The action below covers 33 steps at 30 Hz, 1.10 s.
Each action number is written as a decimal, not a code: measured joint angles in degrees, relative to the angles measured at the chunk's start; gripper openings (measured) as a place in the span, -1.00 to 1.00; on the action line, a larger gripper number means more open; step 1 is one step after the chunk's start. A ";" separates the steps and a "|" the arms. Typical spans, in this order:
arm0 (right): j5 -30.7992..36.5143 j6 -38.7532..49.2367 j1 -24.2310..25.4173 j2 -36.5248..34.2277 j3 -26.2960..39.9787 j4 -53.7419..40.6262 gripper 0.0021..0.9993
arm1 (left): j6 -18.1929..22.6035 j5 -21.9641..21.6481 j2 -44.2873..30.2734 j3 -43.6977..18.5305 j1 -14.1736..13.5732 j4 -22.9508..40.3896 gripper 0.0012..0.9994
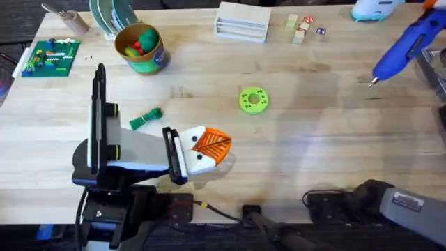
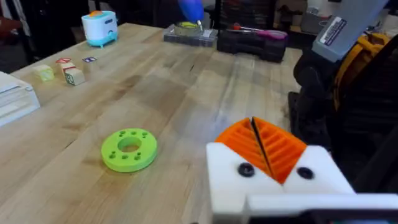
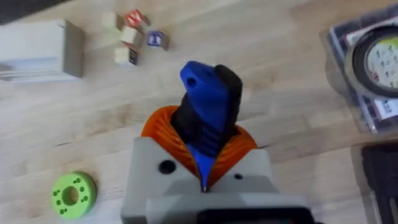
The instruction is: Pick up the gripper from the table and insert it into the empty holder that is missing its gripper. Then pick up a screw, insert it into the mounting hole, and use the screwdriver to tighten it. Finally, clean up the table by picking up the vegetable and placing it into the bucket.
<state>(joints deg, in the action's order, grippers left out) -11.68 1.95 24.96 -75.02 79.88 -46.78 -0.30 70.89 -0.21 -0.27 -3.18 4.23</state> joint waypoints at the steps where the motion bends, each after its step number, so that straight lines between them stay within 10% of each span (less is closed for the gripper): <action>1: 0.00 0.01 -0.55 1.81 0.00 0.00 -0.95 | 0.00 0.00 0.00 0.00 0.00 0.02 -1.00; 12: -1.58 -1.22 -10.19 23.58 -12.21 12.72 -0.95 | 0.00 0.00 0.00 0.00 0.00 0.02 -1.00; 24: -5.18 -8.14 -36.90 42.83 -37.07 41.30 -0.95 | 0.00 0.00 0.00 0.00 0.00 0.02 -1.00; 33: -6.01 -8.61 -59.88 42.99 -44.12 58.81 -0.95 | 0.01 0.00 0.00 0.00 0.00 0.00 -1.00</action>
<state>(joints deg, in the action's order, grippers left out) -17.69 -6.67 -34.92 -32.03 35.75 12.03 -0.29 70.89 -0.21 -0.27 -3.18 4.23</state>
